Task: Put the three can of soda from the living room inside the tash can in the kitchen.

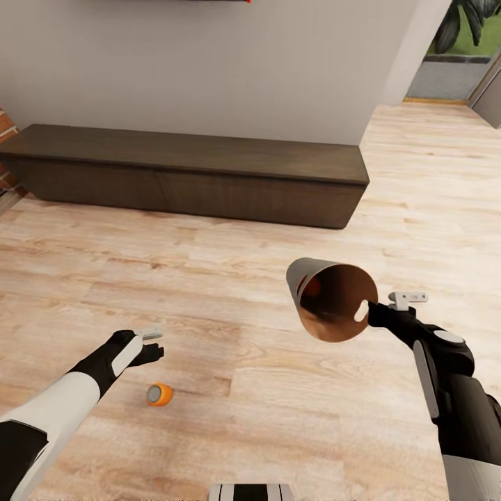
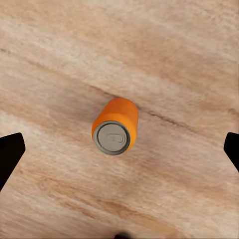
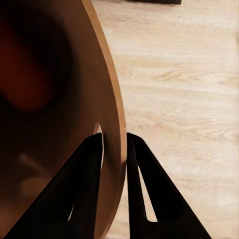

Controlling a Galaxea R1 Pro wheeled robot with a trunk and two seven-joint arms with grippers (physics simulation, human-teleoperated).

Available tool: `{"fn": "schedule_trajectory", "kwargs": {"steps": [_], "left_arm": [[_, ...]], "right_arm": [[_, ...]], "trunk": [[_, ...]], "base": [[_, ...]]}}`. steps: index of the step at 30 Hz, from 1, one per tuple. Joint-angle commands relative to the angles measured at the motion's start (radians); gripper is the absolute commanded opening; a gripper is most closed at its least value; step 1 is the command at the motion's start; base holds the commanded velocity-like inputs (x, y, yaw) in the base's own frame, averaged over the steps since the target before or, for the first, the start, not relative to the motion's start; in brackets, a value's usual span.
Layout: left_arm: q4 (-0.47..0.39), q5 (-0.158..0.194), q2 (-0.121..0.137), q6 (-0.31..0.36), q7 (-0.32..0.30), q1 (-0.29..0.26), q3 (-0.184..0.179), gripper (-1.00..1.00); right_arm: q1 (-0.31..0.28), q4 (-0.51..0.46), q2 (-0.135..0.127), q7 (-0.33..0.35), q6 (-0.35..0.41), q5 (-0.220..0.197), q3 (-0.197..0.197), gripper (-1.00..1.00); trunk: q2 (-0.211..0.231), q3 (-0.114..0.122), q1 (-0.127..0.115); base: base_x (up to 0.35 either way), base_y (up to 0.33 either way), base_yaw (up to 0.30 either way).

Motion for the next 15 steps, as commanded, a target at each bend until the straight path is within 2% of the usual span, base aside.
{"fn": "schedule_trajectory", "kwargs": {"steps": [1, 2, 8, 15], "left_arm": [[0.0, 0.0, 0.0, 0.0, 0.0, 0.0, 0.0, 1.0], [0.0, 0.0, 0.0, 0.001, 0.0, 0.0, 0.0, 1.0], [0.0, 0.0, 0.0, 0.004, -0.001, 0.0, 0.0, 1.0], [0.0, 0.0, 0.0, 0.003, 0.0, 0.0, 0.0, 1.0]], "right_arm": [[-0.005, -0.003, 0.0, 0.006, 0.008, -0.014, 0.001, -1.0], [-0.021, -0.011, 0.0, 0.004, 0.036, -0.014, 0.002, -1.0], [-0.053, -0.024, -0.001, 0.003, 0.082, -0.013, 0.003, -1.0], [-0.076, -0.028, -0.003, 0.003, 0.096, -0.011, 0.003, -1.0]], "trunk": [[0.0, -0.002, 0.0], [0.0, -0.003, 0.0], [0.0, -0.012, 0.0], [-0.049, -0.045, 0.027]], "base": [[0.0, 0.0, 0.0], [0.0, 0.0, 0.0], [0.0, 0.0, 0.0], [0.0, 0.0, 0.0]]}}
